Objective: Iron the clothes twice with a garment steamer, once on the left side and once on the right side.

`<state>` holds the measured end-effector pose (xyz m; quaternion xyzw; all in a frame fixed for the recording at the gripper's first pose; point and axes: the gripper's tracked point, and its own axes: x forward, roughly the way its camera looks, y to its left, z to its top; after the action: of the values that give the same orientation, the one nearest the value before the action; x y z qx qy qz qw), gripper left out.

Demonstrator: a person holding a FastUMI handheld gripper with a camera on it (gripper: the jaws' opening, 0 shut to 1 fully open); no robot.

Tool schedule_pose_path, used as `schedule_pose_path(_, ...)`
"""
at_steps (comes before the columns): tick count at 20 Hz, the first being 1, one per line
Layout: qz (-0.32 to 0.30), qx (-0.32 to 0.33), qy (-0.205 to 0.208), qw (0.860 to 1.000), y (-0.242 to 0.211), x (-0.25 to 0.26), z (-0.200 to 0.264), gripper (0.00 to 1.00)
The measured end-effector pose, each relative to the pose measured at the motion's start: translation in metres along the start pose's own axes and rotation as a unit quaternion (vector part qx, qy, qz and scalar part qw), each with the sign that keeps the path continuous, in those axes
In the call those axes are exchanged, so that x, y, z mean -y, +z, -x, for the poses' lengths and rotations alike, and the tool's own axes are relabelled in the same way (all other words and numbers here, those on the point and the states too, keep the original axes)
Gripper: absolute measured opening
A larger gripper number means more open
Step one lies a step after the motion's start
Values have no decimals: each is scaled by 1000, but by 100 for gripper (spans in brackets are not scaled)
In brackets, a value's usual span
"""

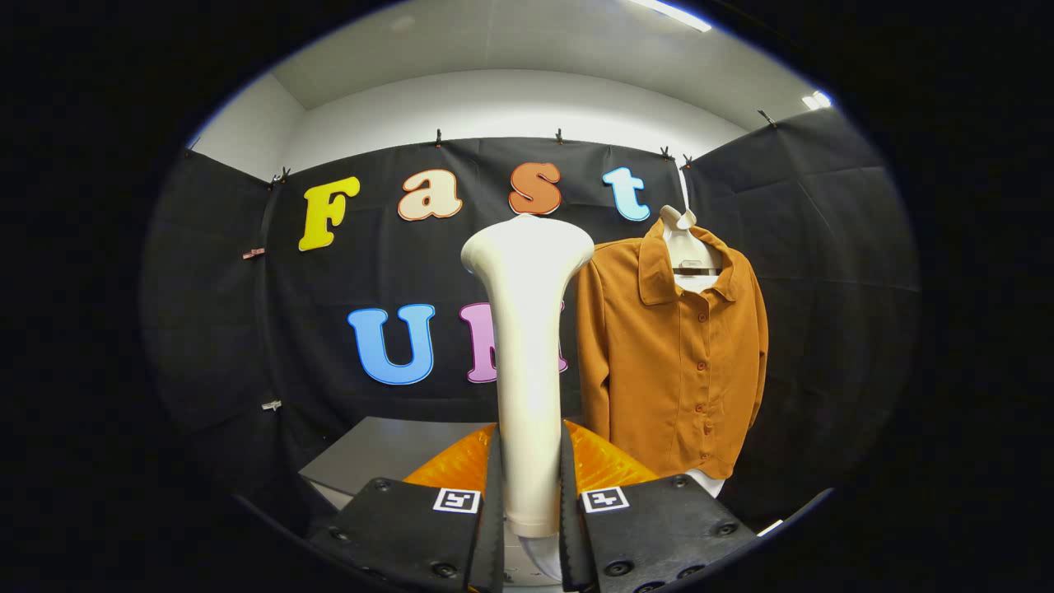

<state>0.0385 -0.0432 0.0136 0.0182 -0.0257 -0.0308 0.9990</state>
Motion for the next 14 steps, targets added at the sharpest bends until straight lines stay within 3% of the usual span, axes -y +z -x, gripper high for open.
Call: schedule_pose_path(14,-2,-5,1,1000,-2,-5,-2,30)
